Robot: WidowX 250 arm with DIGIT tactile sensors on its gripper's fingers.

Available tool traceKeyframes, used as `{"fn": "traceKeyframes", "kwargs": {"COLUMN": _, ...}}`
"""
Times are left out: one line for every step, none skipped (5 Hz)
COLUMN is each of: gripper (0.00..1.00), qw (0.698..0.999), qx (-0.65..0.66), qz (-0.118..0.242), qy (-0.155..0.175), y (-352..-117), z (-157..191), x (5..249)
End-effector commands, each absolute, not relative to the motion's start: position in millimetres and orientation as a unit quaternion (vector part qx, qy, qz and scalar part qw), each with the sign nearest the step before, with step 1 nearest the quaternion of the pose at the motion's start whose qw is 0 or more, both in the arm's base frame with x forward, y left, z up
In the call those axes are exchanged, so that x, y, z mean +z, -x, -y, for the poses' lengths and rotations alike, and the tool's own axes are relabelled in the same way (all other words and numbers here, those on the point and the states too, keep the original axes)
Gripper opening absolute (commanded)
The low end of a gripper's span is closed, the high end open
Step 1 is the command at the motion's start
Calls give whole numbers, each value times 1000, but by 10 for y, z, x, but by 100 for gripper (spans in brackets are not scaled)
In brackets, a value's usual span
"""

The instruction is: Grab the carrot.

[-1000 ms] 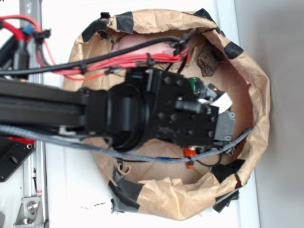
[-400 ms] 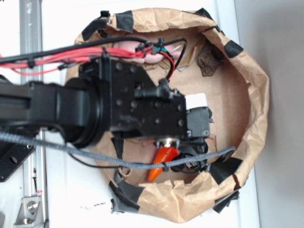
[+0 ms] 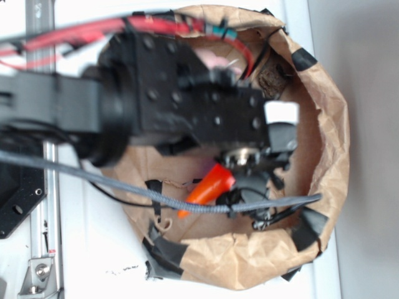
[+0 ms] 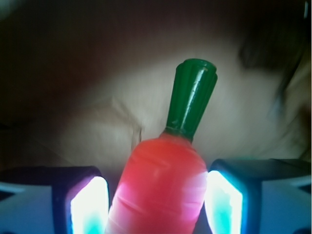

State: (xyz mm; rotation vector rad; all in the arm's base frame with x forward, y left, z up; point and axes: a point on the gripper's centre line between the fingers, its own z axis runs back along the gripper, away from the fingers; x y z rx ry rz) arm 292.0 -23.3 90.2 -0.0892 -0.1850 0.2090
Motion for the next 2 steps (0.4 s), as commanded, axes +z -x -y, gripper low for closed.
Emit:
{"fn": "traceKeyframes", "kwargs": {"gripper": 0, "qw": 968, "qx": 21, "qz": 251, "qy": -2, "y": -2969, "z": -115, "x": 1883}}
{"fn": "traceKeyframes", "kwargs": {"gripper": 0, "qw": 968, "qx": 11, "qz": 252, "qy": -7, "y": -2937, "z": -102, "x": 1931}}
